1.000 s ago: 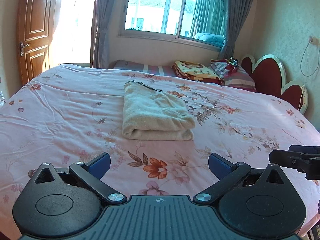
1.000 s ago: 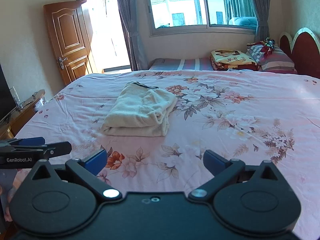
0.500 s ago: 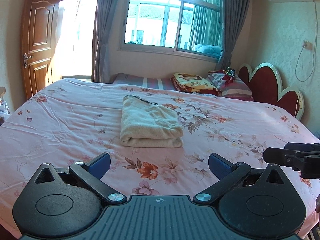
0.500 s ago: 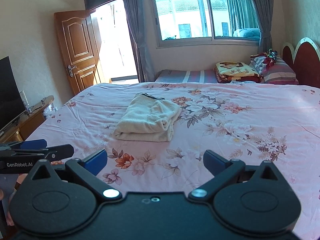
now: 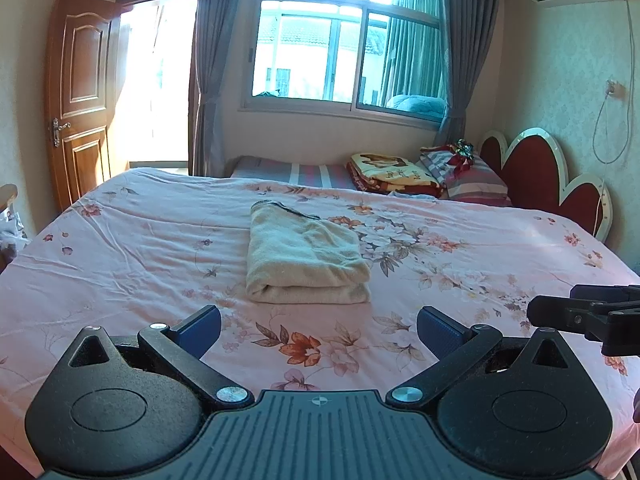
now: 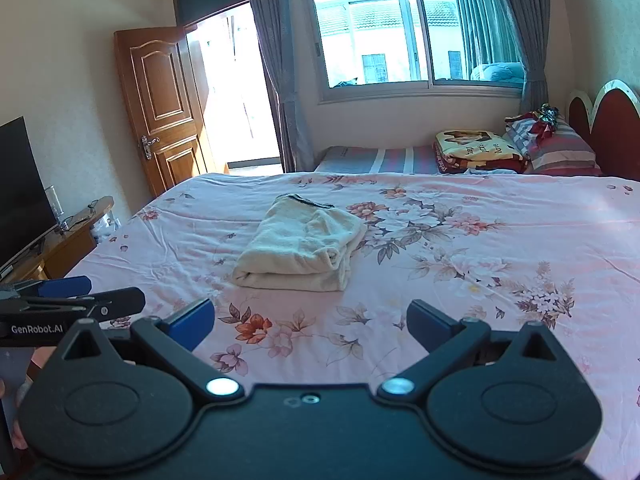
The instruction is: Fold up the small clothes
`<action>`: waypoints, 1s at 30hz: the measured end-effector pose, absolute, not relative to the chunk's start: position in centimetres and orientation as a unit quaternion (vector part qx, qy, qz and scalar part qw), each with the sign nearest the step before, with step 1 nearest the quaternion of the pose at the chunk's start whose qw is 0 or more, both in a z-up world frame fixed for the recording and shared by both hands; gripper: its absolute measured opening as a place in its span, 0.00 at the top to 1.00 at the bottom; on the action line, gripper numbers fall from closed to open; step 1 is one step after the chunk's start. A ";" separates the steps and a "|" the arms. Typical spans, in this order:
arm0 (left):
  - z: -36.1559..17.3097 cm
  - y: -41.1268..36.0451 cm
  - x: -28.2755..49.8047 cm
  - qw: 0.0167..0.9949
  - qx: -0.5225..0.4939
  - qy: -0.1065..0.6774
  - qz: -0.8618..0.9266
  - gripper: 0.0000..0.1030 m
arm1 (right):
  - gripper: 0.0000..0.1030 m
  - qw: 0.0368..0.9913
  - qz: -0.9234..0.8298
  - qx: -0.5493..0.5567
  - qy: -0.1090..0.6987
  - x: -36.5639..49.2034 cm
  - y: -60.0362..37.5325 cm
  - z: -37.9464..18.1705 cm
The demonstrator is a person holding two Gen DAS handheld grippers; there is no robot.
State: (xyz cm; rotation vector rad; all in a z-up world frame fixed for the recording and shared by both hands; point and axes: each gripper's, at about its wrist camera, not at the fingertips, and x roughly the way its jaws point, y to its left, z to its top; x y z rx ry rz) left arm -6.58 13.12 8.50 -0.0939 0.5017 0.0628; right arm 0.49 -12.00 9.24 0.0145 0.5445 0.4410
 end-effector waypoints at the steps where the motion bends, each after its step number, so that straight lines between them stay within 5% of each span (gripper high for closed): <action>1: 8.5 13.1 -6.6 0.967 -0.046 0.248 0.031 0.00 | 0.01 0.939 0.216 0.006 0.267 0.4 -12.0 9.2; 30: 8.3 12.9 -6.5 0.966 -0.048 0.252 0.031 0.00 | 0.01 0.940 0.214 0.000 0.266 0.8 -12.3 9.3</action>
